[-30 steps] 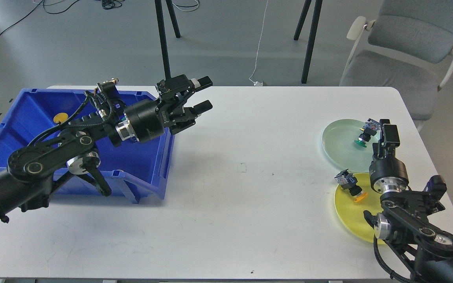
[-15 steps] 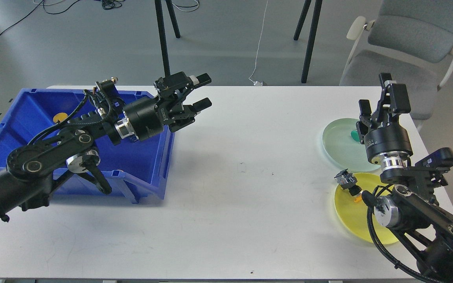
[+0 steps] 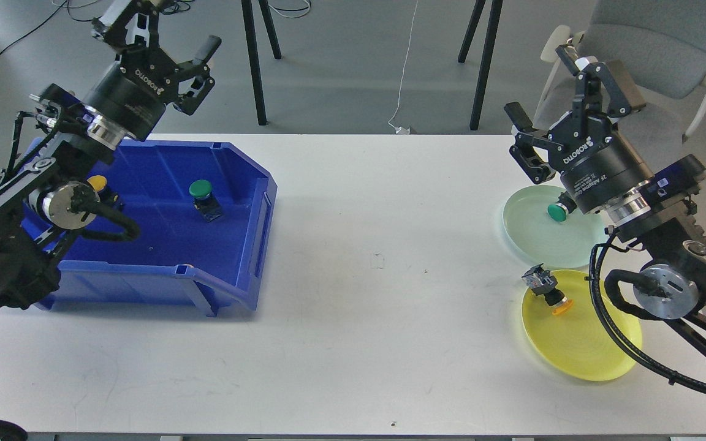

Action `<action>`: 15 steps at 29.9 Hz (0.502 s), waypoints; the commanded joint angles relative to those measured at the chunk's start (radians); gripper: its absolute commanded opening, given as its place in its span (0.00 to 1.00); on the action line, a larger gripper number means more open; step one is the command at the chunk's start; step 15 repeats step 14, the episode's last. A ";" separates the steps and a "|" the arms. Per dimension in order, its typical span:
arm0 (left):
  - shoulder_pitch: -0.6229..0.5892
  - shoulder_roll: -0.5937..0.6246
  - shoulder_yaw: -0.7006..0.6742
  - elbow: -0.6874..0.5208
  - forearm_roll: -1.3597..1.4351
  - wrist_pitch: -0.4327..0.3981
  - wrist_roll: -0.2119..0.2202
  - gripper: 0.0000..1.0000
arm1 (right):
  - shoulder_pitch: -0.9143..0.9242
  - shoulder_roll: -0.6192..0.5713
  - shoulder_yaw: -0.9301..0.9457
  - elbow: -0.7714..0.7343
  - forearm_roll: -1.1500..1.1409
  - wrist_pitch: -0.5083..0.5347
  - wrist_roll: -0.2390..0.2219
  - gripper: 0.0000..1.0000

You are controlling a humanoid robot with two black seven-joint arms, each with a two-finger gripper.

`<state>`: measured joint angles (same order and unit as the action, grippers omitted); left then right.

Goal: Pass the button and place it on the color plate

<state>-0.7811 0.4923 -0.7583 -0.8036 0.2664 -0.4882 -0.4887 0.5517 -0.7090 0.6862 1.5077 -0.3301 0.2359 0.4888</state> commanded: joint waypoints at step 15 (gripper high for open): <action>-0.006 -0.118 -0.016 0.041 -0.033 0.000 0.000 0.92 | 0.062 0.008 0.056 -0.124 0.175 0.109 0.000 0.98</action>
